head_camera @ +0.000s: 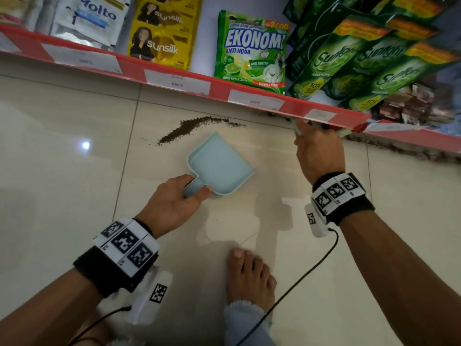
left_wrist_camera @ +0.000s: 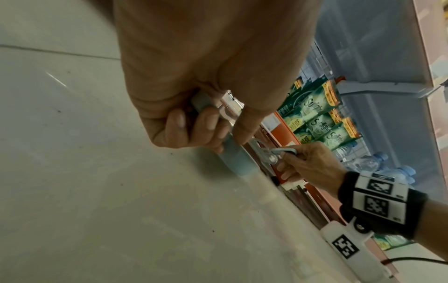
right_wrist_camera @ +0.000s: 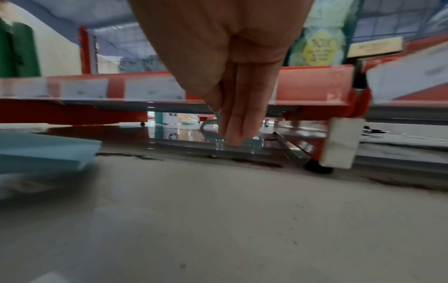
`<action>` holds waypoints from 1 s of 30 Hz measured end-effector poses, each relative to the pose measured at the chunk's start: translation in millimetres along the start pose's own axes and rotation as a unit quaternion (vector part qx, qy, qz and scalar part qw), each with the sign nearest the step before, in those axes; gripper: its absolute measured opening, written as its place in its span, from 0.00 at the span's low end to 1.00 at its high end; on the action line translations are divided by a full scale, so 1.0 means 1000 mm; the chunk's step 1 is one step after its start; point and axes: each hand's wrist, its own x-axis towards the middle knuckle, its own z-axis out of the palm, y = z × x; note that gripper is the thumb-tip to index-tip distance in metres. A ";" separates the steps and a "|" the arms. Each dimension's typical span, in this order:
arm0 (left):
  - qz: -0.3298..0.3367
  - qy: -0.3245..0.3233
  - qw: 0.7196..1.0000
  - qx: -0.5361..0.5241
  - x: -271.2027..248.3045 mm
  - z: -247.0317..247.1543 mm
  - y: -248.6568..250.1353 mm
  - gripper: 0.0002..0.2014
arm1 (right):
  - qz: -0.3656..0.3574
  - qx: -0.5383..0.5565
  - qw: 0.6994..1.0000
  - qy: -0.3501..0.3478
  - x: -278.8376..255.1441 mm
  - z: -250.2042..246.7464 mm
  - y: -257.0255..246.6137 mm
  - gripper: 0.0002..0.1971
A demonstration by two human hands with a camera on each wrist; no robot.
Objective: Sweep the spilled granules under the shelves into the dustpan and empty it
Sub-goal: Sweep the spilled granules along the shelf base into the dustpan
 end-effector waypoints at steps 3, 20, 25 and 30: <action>0.006 -0.004 1.000 0.004 0.007 0.007 0.008 0.18 | 0.048 -0.022 0.999 0.000 0.006 0.009 0.010 0.22; 0.020 -0.012 1.000 0.019 0.008 0.021 0.013 0.17 | 0.012 0.049 0.997 0.060 -0.016 0.003 0.015 0.19; 0.024 -0.009 1.000 0.012 0.006 0.019 0.017 0.19 | 0.124 -0.027 0.992 0.000 -0.007 0.016 0.033 0.14; 0.029 -0.001 0.999 0.018 0.006 0.018 0.019 0.21 | 0.009 0.056 0.997 -0.047 -0.032 0.023 0.007 0.14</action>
